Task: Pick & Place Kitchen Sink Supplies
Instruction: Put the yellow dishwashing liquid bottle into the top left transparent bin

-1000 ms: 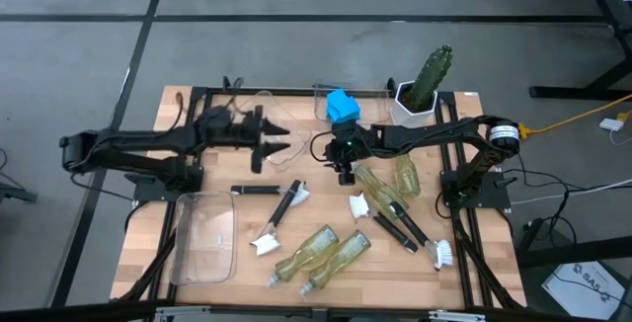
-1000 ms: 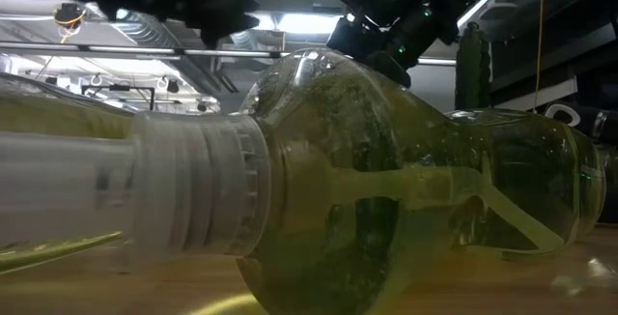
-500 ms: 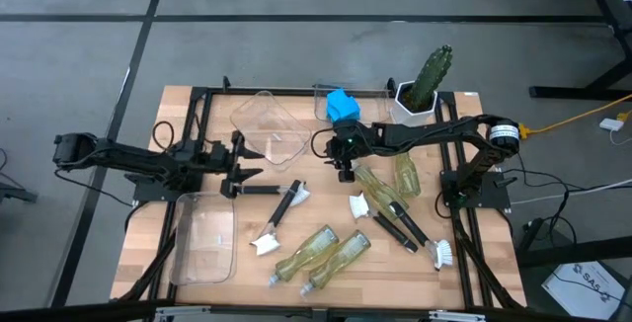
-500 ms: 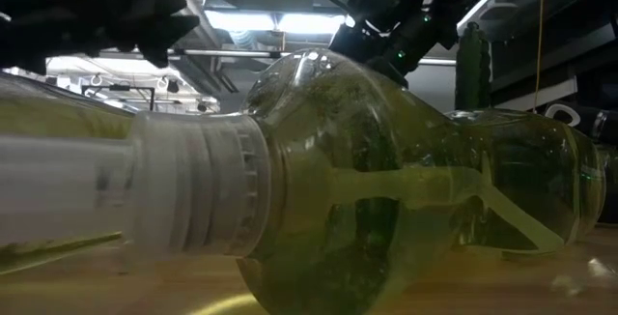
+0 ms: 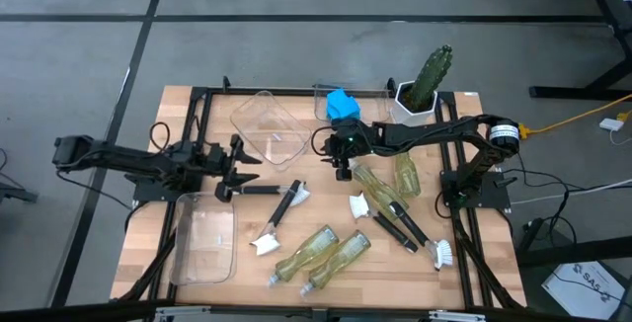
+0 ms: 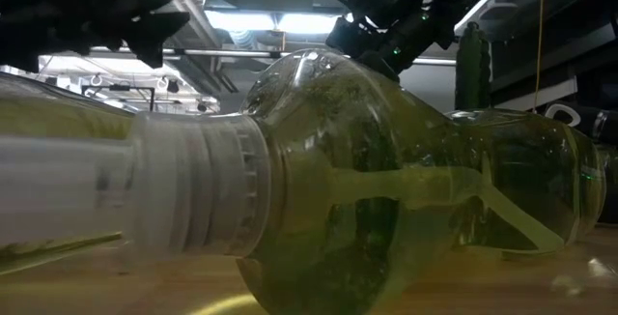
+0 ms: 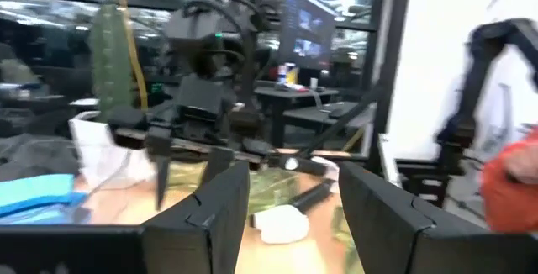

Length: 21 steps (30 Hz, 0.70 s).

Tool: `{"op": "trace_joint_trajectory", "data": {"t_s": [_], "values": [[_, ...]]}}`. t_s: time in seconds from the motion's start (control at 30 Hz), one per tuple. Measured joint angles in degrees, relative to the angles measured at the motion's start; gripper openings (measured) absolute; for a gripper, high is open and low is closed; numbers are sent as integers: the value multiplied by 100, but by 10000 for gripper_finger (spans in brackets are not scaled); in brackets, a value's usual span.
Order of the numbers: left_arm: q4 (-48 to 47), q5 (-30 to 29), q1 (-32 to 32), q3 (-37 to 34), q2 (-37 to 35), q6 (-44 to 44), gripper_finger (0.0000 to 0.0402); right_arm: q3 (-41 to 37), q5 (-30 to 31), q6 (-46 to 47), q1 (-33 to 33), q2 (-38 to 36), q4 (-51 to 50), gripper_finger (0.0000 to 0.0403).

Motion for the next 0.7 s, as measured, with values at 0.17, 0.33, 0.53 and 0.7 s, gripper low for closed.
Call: {"op": "trace_joint_trajectory", "data": {"t_s": [0.17, 0.33, 0.53, 0.7], "values": [[-849, 65, 33, 0, -879, 77, 180, 0, 0, 0, 0, 0, 0, 155], [-1894, 2, 124, 0, -1761, 92, 180, 0, 0, 26, 0, 0, 0, 155], [-2825, -488, 136, 0, -2647, 195, 180, 0, 0, 24, 0, 0, -2, 155], [-3527, -927, 136, 0, -3128, 208, 180, 0, 0, 22, 0, 0, 2, 155]]}}
